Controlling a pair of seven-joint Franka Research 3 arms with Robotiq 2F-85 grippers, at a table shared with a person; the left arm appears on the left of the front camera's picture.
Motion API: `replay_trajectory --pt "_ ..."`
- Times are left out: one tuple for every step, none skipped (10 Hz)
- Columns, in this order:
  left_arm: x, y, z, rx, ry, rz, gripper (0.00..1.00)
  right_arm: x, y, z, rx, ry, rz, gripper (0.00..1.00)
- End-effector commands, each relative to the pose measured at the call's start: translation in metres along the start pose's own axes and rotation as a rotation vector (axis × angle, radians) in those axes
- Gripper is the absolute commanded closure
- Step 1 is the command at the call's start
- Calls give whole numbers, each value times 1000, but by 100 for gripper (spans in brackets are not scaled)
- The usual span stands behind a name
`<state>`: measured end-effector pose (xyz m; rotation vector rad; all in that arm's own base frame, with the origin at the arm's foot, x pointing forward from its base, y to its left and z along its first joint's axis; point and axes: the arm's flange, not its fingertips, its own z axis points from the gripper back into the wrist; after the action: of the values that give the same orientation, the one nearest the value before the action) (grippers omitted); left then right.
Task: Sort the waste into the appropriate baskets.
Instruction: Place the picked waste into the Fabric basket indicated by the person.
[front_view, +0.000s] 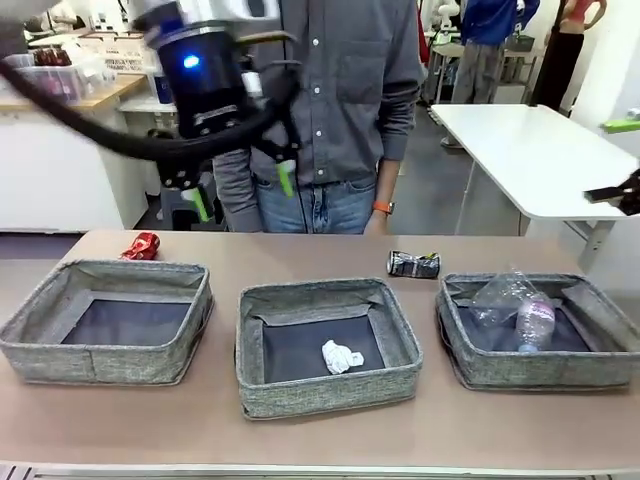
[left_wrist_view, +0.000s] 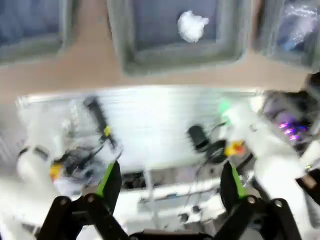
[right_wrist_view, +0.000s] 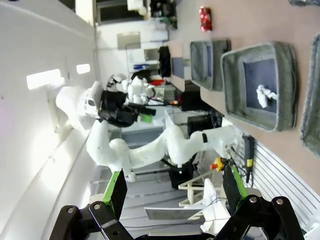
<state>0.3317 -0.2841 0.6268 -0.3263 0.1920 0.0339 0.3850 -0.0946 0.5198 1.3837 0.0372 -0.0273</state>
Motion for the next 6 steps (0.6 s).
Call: replay_trajectory --pt "-5 53 -15 -346 -177 -107 0 38 11 -26 14 68 -46 0" --pt "3 70 -7 -458 -179 -60 0 54 14 -43 34 95 -50 0" --pt "18 94 -1 -625 -177 -7 0 77 17 -71 70 113 -58 0" --pt "29 121 1 -784 -187 12 0 96 20 -102 95 153 -60 0" --pt "34 149 -3 -896 -219 3 0 107 22 -130 121 170 -64 0" --pt "38 179 -8 -1016 -234 -30 0 115 24 -156 130 180 -77 0"
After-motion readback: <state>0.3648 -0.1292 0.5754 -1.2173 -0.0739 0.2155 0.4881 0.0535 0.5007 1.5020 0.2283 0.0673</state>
